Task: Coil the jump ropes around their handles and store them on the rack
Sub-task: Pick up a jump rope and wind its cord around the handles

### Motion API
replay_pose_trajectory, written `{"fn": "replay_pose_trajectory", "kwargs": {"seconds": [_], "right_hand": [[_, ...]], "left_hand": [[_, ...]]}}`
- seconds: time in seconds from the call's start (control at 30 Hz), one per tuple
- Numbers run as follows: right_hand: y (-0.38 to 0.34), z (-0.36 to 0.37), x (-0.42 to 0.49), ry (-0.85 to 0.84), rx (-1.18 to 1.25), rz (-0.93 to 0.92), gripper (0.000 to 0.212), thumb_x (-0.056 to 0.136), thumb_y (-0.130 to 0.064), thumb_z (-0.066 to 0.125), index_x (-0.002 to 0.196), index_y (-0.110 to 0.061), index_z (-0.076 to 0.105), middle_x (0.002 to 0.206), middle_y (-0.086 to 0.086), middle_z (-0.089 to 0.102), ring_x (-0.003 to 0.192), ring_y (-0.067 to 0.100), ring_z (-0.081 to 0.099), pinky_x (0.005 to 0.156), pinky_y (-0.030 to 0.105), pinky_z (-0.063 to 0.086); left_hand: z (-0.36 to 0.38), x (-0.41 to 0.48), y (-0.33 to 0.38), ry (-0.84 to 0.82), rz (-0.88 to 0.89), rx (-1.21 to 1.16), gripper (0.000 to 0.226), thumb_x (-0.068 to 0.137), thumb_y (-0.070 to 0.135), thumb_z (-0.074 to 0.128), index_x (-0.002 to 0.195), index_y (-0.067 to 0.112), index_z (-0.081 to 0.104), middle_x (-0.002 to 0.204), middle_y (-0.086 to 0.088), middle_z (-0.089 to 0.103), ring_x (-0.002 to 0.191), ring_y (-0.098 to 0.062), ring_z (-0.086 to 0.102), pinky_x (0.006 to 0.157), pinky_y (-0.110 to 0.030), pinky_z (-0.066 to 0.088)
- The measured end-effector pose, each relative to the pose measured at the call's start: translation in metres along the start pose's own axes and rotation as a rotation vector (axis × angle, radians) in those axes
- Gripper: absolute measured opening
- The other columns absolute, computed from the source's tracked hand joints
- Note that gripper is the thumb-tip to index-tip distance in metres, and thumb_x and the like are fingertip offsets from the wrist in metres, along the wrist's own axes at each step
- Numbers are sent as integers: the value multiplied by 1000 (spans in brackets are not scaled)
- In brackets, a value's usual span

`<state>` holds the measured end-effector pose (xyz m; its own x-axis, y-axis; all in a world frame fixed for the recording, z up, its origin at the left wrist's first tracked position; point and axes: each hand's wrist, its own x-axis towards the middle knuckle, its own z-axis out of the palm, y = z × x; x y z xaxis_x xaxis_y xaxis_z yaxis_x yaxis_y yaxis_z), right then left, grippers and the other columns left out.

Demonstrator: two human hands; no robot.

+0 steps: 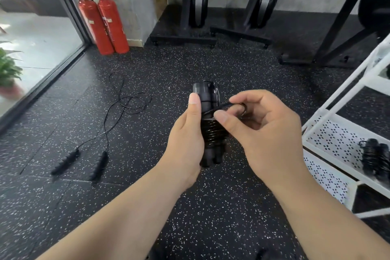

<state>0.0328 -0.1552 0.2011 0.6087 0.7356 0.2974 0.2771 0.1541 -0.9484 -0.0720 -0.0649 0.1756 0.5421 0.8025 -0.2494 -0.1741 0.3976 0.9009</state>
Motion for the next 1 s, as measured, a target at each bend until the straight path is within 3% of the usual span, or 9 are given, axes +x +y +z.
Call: {"fn": "replay_pose_trajectory", "kwargs": {"seconds": [0.07, 0.13, 0.2, 0.3, 0.43, 0.5, 0.73, 0.9, 1.0], "right_hand": [[1, -1, 2, 7, 47, 44, 31, 85, -18, 88, 111, -19, 72, 86, 1, 77, 75, 19, 72, 73, 32, 61], [2, 3, 2, 17, 213, 135, 34, 87, -11, 85, 117, -14, 68, 87, 5, 76, 70, 20, 70, 68, 30, 60], [1, 10, -2, 42, 417, 231, 40, 87, -8, 82, 123, -9, 65, 93, 8, 78, 75, 20, 73, 72, 27, 60], [1, 16, -6, 43, 592, 288, 46, 87, -8, 79, 131, -9, 65, 105, 12, 78, 88, 21, 75, 84, 29, 62], [1, 17, -6, 71, 341, 199, 39, 94, -11, 76, 132, -19, 72, 106, 4, 75, 90, 19, 78, 86, 32, 63], [3, 16, -6, 65, 185, 134, 38, 98, -15, 75, 135, -24, 72, 113, -1, 76, 90, 19, 77, 87, 35, 64], [0, 17, -8, 85, 39, 56, 23, 100, -13, 74, 120, -23, 78, 103, -7, 81, 87, 17, 78, 80, 34, 65], [1, 16, -9, 98, 10, 71, 19, 98, -16, 77, 112, -28, 80, 96, -8, 81, 83, 18, 78, 75, 36, 65], [1, 15, -8, 109, 44, 132, 15, 94, -18, 81, 107, -27, 82, 92, -5, 81, 81, 18, 78, 72, 36, 65]], "left_hand": [[0, -1, 1, -22, 19, -8, 67, 93, 75, 49, 119, 20, 77, 116, -11, 79, 100, -44, 72, 82, -60, 62], [0, -3, 1, -15, 36, 7, 59, 91, 74, 51, 102, 25, 82, 100, -11, 79, 89, -34, 71, 91, -70, 59], [1, -4, 2, -7, 54, 45, 54, 92, 71, 47, 90, 32, 83, 88, -6, 78, 85, -29, 71, 92, -69, 59], [-2, -1, 0, -2, 95, 140, 55, 100, 70, 41, 100, 33, 82, 97, -3, 81, 96, -28, 76, 90, -58, 63], [-7, 2, -1, -11, 217, 270, 55, 99, 67, 37, 107, 28, 75, 97, 5, 79, 86, -7, 73, 72, -22, 61], [-8, 3, -2, -15, 281, 326, 55, 97, 66, 37, 109, 25, 72, 92, 9, 76, 81, 1, 67, 69, -16, 54], [-8, 4, -5, -22, 351, 365, 44, 105, 53, 39, 123, 24, 68, 87, 17, 73, 75, 4, 65, 63, -17, 51], [-12, 7, -11, -5, 383, 472, 53, 102, 64, 39, 131, 28, 64, 102, 18, 75, 92, 1, 68, 81, -24, 53], [-14, 7, -14, -3, 392, 511, 55, 101, 71, 40, 134, 32, 61, 103, 15, 75, 93, -6, 71, 85, -39, 60]]}}
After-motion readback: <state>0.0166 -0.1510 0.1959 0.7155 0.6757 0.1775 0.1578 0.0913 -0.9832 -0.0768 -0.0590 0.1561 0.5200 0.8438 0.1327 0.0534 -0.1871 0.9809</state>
